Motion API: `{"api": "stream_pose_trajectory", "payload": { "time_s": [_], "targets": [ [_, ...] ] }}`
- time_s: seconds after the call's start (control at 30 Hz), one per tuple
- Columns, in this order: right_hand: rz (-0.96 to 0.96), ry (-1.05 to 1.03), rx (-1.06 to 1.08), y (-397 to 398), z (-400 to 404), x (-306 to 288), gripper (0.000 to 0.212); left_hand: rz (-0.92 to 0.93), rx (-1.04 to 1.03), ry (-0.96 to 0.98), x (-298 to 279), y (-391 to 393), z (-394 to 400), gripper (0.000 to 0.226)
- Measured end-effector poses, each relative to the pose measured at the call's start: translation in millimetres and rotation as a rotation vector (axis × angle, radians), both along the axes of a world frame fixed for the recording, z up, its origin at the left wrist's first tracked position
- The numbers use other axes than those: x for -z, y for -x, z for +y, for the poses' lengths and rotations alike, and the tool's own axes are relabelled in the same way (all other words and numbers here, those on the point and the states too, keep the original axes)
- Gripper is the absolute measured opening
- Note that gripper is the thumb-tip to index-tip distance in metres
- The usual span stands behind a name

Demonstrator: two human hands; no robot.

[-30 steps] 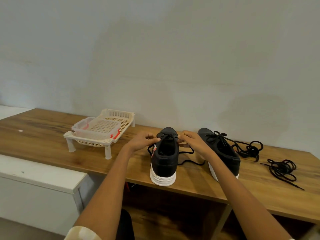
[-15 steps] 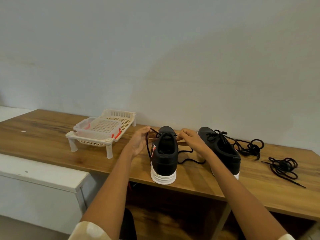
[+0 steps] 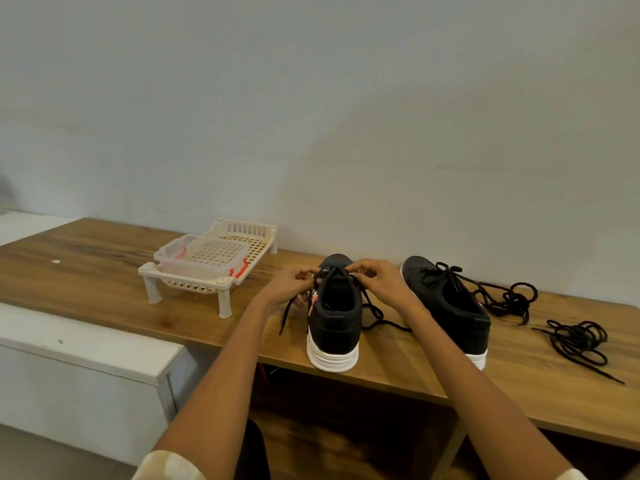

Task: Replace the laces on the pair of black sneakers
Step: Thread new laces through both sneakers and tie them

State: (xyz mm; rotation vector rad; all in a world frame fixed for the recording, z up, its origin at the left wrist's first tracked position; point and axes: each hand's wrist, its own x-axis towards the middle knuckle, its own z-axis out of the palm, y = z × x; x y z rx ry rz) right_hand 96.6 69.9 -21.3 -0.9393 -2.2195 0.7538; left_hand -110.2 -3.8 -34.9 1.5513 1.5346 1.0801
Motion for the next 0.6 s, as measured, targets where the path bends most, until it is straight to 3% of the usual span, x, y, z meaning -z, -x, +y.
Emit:
{"api": "stream_pose_trajectory", "payload": {
  "time_s": [0.1,0.27,0.47,0.6],
  "targets": [
    [-0.042,-0.109,0.019,1.2,0.7,-0.6,0.012,-0.003,-0.023,-0.064,-1.0,-4.1,-2.3,0.018],
    [-0.105,-0.101,0.074,5.8,-1.1,-0.9,0.006,-0.001,-0.038,-0.084,-0.8,-6.1,-0.6,0.017],
    [0.121,0.085,0.101,0.0,0.7,2.2,0.018,-0.079,-0.064,-0.117,-2.8,-7.7,2.4,0.013],
    [0.145,0.157,-0.015,-5.9,5.7,3.1,0.010,-0.103,-0.022,-0.040,-1.0,-7.5,2.8,0.011]
  ]
}}
